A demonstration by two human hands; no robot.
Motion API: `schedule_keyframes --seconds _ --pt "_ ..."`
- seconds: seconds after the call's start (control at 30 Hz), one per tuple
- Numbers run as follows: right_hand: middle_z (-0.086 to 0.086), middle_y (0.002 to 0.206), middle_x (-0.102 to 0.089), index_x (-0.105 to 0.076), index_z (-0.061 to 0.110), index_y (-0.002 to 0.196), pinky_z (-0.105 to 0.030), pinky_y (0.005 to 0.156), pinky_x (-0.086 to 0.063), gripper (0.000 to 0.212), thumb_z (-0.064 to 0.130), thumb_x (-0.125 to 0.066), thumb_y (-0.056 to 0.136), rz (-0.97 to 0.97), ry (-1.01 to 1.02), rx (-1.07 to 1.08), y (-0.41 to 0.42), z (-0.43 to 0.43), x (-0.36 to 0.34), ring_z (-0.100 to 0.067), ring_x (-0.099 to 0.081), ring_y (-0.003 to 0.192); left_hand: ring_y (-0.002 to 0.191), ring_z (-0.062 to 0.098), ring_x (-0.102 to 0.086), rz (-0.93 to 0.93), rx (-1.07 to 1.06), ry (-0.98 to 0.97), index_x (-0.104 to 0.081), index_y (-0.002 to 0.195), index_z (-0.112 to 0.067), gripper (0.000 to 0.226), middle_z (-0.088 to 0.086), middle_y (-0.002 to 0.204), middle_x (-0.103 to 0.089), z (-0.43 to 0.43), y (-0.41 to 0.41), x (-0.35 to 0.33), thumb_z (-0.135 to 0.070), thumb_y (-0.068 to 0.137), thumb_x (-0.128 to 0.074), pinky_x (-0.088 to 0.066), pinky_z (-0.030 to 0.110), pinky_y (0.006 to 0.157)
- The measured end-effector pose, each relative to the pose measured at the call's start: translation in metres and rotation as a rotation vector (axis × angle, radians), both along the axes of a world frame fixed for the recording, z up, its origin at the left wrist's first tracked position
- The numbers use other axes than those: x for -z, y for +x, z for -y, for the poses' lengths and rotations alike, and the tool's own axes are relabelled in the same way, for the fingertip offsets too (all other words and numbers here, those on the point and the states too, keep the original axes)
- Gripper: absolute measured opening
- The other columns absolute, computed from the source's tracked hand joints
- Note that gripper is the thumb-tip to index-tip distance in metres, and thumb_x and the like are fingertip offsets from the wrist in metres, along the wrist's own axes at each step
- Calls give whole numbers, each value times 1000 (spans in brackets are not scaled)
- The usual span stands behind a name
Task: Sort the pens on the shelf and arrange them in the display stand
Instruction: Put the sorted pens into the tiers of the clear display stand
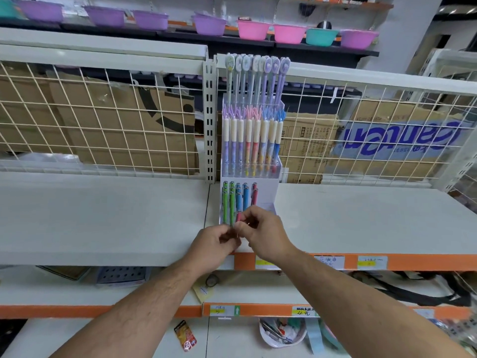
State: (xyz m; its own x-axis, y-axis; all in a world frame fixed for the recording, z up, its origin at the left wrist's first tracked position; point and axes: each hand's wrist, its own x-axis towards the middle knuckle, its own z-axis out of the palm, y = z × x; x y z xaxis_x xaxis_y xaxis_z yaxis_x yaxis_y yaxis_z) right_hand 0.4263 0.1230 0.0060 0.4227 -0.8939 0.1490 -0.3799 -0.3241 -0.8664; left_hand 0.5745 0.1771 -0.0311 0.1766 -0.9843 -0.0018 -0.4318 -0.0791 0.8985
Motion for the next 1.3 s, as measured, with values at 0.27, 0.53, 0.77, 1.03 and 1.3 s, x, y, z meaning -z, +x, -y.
schedule_keyframes --seconds 0.27,0.53,0.77,1.03,1.3 --pt "-3 73 -71 -64 16 80 -41 65 -60 11 17 -70 90 98 -59 215 -26 27 -38 -22 -70 71 94 9 -56 532 -54 94 -65 83 -32 15 -15 91 -60 -1 47 18 -46 78 -71 -48 34 88" --pt "-2 74 -72 -64 19 79 -49 71 -60 13 18 -70 91 73 -84 232 -20 39 -44 -24 -71 76 108 8 -44 524 -105 173 -60 94 -40 24 -20 110 -51 1 55 25 -53 76 -69 -38 34 96" --pt "2 77 -71 -64 23 81 -49 75 -59 12 22 -70 92 -7 -107 239 -16 44 -34 -21 -70 77 108 8 -45 524 -92 178 -59 95 -41 25 -20 109 -50 1 56 24 -55 77 -68 -39 34 97" --pt "3 76 -70 -65 20 84 -40 75 -59 10 22 -69 92 -63 -152 237 -12 43 -30 -17 -68 75 110 8 -45 527 -84 186 -58 97 -42 27 -19 110 -50 2 57 24 -56 76 -68 -40 36 97" --pt "3 75 -70 -65 19 84 -40 72 -59 9 20 -68 92 -154 -144 237 -9 40 -14 -19 -67 73 111 8 -45 525 -78 187 -58 96 -42 28 -19 110 -49 2 58 26 -57 76 -68 -39 34 96"
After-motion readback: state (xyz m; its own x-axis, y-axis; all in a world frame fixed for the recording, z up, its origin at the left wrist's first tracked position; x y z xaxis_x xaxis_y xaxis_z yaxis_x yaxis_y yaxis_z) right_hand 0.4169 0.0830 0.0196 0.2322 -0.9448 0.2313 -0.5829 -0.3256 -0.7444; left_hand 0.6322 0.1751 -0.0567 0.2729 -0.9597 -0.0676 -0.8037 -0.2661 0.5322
